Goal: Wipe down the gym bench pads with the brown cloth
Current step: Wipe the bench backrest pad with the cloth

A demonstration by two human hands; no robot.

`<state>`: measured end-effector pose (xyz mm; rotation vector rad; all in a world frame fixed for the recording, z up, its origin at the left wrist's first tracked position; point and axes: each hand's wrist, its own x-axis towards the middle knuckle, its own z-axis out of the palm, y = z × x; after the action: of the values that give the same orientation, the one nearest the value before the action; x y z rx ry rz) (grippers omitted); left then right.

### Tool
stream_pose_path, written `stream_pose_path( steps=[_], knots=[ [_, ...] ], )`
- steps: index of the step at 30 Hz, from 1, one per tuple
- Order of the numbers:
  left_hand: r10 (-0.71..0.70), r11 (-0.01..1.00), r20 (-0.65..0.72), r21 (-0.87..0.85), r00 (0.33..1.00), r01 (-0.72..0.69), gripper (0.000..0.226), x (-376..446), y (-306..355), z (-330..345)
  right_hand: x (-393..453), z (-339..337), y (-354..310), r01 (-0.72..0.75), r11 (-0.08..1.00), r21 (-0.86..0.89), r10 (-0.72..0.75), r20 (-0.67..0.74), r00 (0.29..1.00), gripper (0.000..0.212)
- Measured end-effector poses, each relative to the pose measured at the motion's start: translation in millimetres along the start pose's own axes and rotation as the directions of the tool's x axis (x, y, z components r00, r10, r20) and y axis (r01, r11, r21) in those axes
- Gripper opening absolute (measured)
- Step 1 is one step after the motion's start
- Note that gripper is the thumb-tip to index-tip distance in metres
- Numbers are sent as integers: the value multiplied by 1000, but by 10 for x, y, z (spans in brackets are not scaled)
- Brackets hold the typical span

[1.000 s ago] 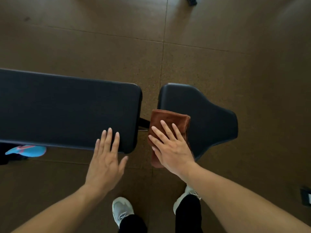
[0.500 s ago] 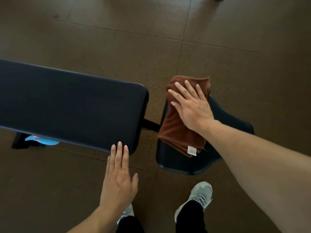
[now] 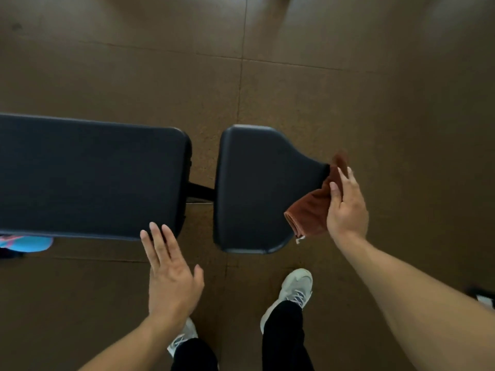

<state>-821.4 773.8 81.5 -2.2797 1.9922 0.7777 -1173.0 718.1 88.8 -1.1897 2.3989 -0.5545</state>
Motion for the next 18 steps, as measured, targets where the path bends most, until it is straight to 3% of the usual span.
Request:
stream_pose_path(
  steps=[2, 4, 10, 14, 16, 18],
  knots=[
    [105, 992, 7, 62, 994, -105, 122, -17, -180, -31, -268, 134, 31, 41, 998, -54, -44, -62, 997, 49],
    [206, 975, 11, 78, 978, -206, 119, -16, -338, -70, -530, 264, 50, 168, 978, -121, -180, -96, 979, 47],
    [325, 938, 44, 110, 945, -328, 113, -7, -558, -150, -1355, 757, -320, 537, 811, -233, -534, 82, 842, 41],
    [298, 951, 41, 73, 954, -301, 111, -10, -508, -136, -1416, 933, -618, 751, 591, -293, -706, 262, 658, 43],
    [278, 957, 34, 80, 960, -280, 110, -32, -478, -103, -1361, 988, -695, 844, 432, -318, -735, 418, 534, 49],
    [252, 962, 27, 99, 967, -253, 110, -55, -439, -75, -1275, 1007, -698, 883, 340, -325, -732, 498, 465, 57]
  ],
)
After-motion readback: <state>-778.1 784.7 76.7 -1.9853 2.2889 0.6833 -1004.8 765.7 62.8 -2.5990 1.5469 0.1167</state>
